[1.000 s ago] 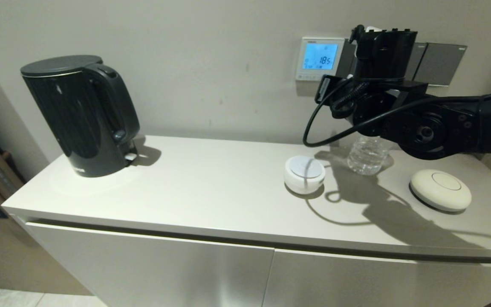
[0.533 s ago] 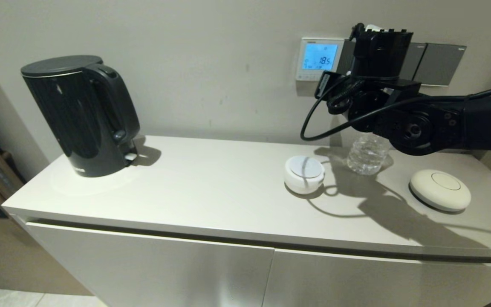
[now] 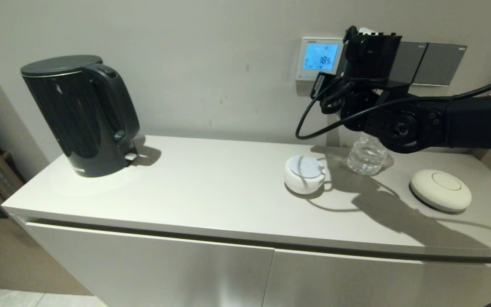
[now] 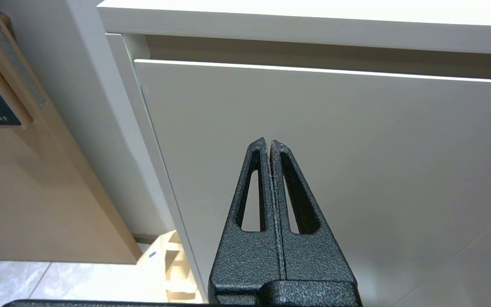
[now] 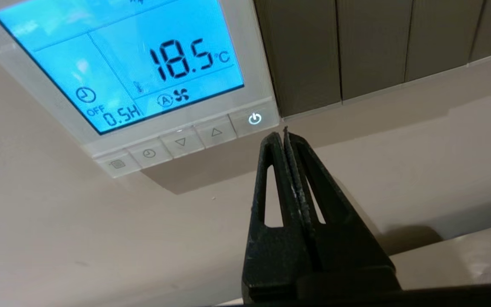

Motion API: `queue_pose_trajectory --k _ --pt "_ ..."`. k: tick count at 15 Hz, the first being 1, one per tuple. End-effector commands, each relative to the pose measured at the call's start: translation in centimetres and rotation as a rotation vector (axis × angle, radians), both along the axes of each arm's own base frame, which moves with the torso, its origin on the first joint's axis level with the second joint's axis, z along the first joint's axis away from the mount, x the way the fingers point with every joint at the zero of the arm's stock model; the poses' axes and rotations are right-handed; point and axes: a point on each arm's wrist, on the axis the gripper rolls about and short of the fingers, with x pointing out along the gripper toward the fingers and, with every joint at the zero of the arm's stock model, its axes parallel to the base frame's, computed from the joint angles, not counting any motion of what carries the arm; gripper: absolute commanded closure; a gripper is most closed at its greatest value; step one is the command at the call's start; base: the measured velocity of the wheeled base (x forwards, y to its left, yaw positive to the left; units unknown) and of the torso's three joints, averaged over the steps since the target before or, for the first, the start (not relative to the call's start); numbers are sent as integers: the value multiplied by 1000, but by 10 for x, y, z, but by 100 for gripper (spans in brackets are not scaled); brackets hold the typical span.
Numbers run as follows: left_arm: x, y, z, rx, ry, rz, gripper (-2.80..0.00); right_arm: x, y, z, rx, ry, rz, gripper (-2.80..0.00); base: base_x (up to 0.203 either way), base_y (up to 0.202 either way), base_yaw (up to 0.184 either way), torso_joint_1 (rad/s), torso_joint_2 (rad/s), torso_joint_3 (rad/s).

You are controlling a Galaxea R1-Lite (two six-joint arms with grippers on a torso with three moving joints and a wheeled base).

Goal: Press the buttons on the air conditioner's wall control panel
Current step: Turn off the central air conditioner

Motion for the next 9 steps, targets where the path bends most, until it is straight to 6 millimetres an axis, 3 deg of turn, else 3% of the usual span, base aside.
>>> queue_pose_trajectory --k 1,9 --pt "0 0 0 1 -1 -1 0 2 1 2 5 -9 -2 0 0 0 0 0 0 0" --pt "0 0 0 -1 -1 1 0 11 5 -4 -6 -3 -5 0 0 0 0 0 0 0"
